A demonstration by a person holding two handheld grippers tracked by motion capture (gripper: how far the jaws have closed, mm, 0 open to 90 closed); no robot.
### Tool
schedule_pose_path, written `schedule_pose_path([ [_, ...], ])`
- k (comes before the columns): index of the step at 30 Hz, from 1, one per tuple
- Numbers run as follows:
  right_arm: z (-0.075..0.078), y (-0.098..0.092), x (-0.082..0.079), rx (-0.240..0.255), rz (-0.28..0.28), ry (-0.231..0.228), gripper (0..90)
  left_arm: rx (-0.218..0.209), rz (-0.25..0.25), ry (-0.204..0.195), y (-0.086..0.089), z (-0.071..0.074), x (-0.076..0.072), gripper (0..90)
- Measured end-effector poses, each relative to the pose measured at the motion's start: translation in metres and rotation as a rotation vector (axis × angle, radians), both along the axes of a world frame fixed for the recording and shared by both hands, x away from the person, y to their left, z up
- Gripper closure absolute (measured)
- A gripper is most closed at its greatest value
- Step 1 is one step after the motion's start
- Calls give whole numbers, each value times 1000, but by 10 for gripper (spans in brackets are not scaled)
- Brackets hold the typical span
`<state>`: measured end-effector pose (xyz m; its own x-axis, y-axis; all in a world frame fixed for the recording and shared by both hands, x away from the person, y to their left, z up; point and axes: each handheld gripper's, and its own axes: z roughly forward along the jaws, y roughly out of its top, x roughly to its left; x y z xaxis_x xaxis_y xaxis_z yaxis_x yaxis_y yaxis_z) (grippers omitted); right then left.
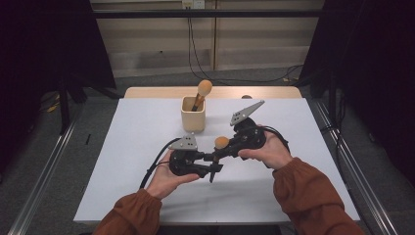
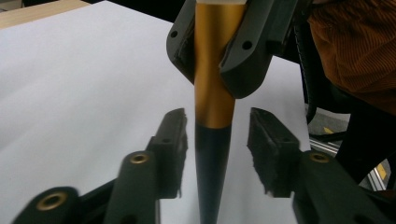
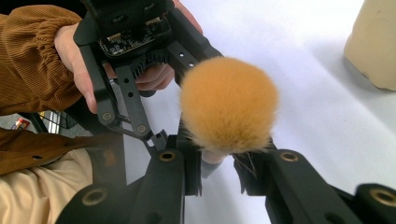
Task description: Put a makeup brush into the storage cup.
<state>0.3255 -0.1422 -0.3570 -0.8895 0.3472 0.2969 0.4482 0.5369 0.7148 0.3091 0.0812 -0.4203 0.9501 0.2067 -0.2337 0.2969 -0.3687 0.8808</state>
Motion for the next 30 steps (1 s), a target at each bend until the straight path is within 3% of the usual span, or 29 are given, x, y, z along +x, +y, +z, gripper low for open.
schedule_pose_path([
  [6,-1,1,0,5,8,3,741,-12,7,0,2,-1,1,738],
  [9,-2,1,0,13,3,-3,740,2,12,-30,3,0,1,742],
  [19,-4,-1,-1,42,-3,-9,733,-12,13,-33,3,-2,1,744],
  [30,-9,-5,-2,77,-34,-23,516,-19,32,-34,6,0,3,744],
])
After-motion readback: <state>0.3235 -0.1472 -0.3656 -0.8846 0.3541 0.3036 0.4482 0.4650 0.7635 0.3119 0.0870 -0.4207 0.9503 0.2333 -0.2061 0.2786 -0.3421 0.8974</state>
